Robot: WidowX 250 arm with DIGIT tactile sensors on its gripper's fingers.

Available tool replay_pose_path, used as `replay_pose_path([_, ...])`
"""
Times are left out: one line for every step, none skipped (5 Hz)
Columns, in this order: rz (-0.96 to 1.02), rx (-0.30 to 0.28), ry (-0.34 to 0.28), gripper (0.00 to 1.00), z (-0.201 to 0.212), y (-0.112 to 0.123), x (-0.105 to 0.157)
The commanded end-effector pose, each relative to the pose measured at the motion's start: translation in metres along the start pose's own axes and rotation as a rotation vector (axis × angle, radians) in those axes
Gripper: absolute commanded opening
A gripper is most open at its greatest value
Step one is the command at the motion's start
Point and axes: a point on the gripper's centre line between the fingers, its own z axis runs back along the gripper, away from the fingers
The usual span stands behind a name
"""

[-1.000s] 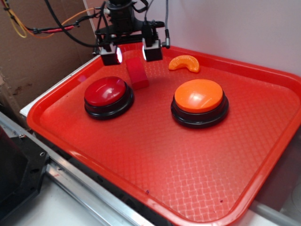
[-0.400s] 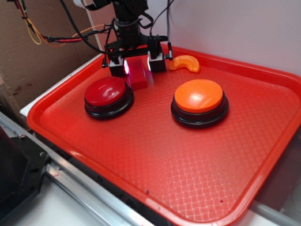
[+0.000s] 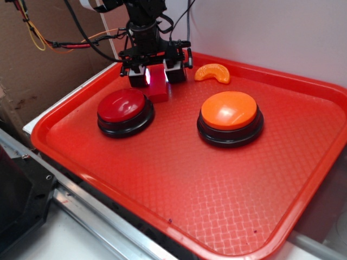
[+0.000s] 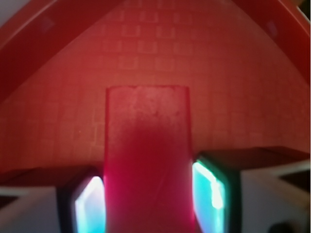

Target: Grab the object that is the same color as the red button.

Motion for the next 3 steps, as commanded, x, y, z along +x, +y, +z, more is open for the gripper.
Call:
replay_pose_path([-0.177,-0.025,-0.018,0.00,0.073,-0.006,-0.012])
replay_pose_path([-0.270,-0.047,0.017,0.00,0.108,-0.011,-0.030])
replay_pose_path([-0.374,-0.076,0.074,0.00,0.136,-0.014,-0.055])
